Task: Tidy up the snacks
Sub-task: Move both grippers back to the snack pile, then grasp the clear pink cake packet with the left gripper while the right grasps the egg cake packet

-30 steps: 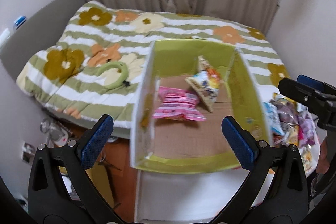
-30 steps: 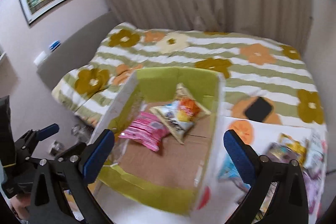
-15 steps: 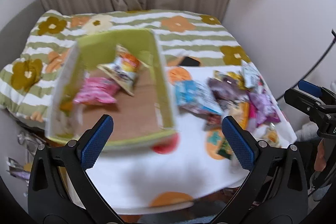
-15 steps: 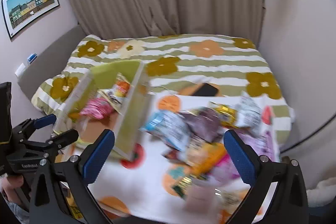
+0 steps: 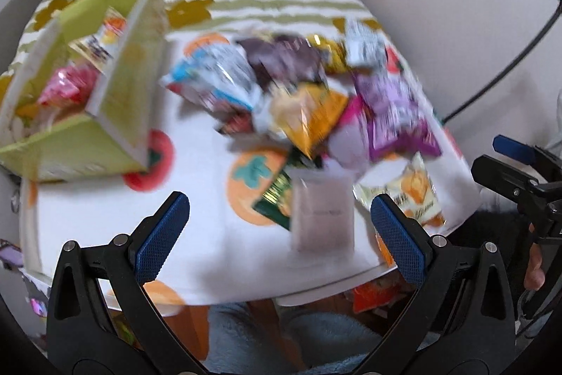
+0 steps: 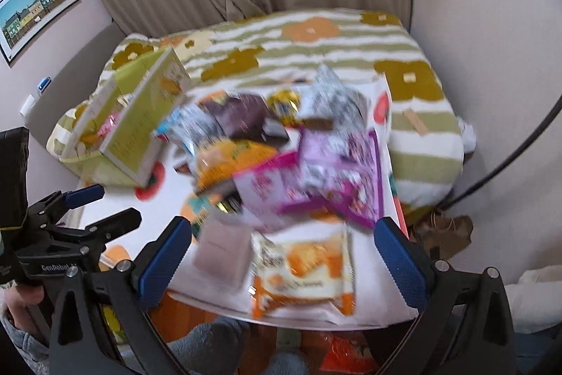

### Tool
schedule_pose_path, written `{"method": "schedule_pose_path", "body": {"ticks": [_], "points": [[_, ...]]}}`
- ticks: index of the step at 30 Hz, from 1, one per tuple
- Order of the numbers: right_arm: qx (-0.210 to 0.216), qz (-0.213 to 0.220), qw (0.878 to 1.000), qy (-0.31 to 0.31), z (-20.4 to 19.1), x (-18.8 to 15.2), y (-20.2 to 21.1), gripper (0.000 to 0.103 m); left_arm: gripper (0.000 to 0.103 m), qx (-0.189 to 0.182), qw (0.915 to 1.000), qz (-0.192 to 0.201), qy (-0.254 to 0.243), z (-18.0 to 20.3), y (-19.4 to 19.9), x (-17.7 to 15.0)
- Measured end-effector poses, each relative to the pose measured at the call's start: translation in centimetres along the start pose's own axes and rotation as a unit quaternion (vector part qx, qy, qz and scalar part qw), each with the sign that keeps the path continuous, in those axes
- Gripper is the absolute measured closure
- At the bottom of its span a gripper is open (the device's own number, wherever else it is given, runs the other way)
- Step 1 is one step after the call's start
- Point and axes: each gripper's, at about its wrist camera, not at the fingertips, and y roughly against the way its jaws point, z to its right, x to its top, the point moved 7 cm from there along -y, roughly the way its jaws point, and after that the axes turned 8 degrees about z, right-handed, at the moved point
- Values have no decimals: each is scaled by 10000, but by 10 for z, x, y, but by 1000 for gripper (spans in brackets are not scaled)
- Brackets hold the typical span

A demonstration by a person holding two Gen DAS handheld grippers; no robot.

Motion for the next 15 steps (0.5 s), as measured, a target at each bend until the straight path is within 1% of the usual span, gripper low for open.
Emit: {"method": "schedule_pose_path", "body": {"ticks": [3,7,11,15], "points": [[130,-189,9997,-98,15,-20,-14,0,1,-19,9997,-190,-121,18,-25,-18],[261,-399,9987,-185,24,-40,-34,0,1,35,9987,-417,-280,32,-58,-38],[386,-562,9971,-341,28,-55,-53,0,1,82,9980,-523,-352,38,-80,-49],[436,-611,9964,-392,29,-61,-65,0,1,133,9977,-523,-407,42,-96,-55]]}}
